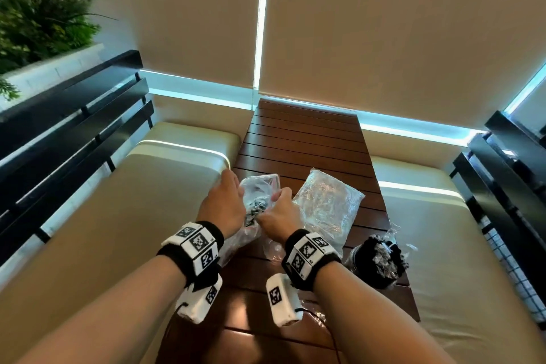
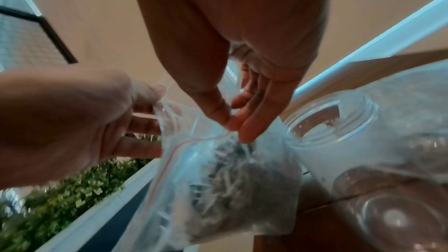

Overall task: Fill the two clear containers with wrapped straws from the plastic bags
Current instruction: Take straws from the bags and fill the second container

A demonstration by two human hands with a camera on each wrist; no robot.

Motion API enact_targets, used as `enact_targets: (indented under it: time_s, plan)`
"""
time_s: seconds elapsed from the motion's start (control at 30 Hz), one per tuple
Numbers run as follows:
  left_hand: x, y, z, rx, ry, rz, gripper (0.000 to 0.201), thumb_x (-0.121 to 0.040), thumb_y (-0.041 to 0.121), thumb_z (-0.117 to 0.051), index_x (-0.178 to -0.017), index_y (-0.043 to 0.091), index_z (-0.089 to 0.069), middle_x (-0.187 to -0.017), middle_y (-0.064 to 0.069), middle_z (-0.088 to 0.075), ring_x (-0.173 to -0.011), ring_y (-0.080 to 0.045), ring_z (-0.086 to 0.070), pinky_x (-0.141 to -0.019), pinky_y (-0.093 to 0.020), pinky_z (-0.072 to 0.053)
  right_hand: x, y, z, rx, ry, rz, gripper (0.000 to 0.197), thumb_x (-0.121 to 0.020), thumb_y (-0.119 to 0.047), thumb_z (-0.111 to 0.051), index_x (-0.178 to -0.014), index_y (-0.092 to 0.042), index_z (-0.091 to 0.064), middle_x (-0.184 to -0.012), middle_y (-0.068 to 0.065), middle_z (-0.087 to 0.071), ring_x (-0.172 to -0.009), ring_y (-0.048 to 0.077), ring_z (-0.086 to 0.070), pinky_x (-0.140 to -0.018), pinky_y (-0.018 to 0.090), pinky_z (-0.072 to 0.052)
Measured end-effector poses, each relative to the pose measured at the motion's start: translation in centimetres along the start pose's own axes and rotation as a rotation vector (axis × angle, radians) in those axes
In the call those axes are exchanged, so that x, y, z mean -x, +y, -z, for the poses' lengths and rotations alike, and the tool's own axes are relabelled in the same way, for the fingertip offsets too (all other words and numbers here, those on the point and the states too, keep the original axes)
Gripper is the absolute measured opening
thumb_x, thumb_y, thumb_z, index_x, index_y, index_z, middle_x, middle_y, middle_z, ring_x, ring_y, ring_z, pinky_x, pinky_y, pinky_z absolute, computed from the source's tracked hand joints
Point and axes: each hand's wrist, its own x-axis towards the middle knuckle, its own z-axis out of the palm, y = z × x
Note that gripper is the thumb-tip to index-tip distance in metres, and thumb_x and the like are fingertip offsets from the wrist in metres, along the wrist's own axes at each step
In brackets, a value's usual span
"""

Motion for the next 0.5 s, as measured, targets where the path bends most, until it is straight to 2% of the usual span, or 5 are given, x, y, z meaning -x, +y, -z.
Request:
enact_targets:
  time_s: [0.1, 0.17, 0.3, 0.37, 0.5]
  plan:
    - [1.0, -0.7, -0.7, -0.213, -0.151, -0.069, 0.046, -0.082, 0.032, -0.067, -0.107, 0.023, -0.030, -0.109, -0.003, -0.055, -0.091, -0.031, -0.061, -0.074, -0.039, -0.050, 0.0, -0.3, -0.6, -0.199, -0.016, 0.030, 0.043, -0.071, -0.010, -0.071, -0.103, -0.022, -0.046, -0.085, 0.002, -0.062, -0.070, 0.018, -0.063, -0.062, 0.034, -0.057]
    - [0.7, -1.5, -0.5, -0.273, -0.153, -0.017, 0.046, -0.081, 0.021, -0.064, -0.113, 0.019, -0.031, -0.109, -0.009, -0.059, -0.094, -0.036, -0.063, -0.074, -0.040, -0.048, 0.0, -0.1, -0.4, -0.161, -0.028, 0.096, 0.036, -0.074, -0.003, -0.067, -0.100, -0.021, -0.048, -0.074, -0.004, -0.057, -0.062, 0.012, -0.057, -0.059, 0.035, -0.055]
    - [-1.7, -4.5, 2.3, -0.326, -0.048, 0.142, 0.032, -0.079, 0.014, -0.057, -0.110, 0.011, -0.051, -0.109, -0.015, -0.060, -0.096, -0.038, -0.061, -0.079, -0.042, -0.051, -0.7, 1.3, 1.4, 0.024, 0.121, 0.193, 0.027, -0.076, -0.001, -0.062, -0.094, -0.016, -0.051, -0.071, -0.008, -0.050, -0.064, 0.012, -0.049, -0.052, 0.017, -0.036]
    - [-2.2, -4.8, 2.7, -0.324, -0.106, 0.165, 0.034, -0.080, 0.028, -0.060, -0.109, 0.013, -0.053, -0.109, -0.012, -0.060, -0.097, -0.035, -0.061, -0.083, -0.041, -0.052, -0.9, 1.7, 2.0, 0.018, 0.123, 0.198, 0.025, -0.076, 0.000, -0.061, -0.094, -0.016, -0.052, -0.070, -0.008, -0.049, -0.063, 0.011, -0.047, -0.051, 0.014, -0.035]
    - [-1.8, -2.8, 0.1, -0.360, -0.240, 0.094, 0.071, -0.064, 0.080, -0.060, -0.106, 0.024, -0.046, -0.095, 0.002, -0.059, -0.087, -0.024, -0.063, -0.077, -0.038, -0.055, -0.5, 0.9, 1.6, -0.034, 0.051, 0.243, 0.027, -0.078, -0.002, -0.065, -0.096, -0.017, -0.052, -0.068, -0.009, -0.048, -0.058, 0.004, -0.045, -0.051, 0.010, -0.039]
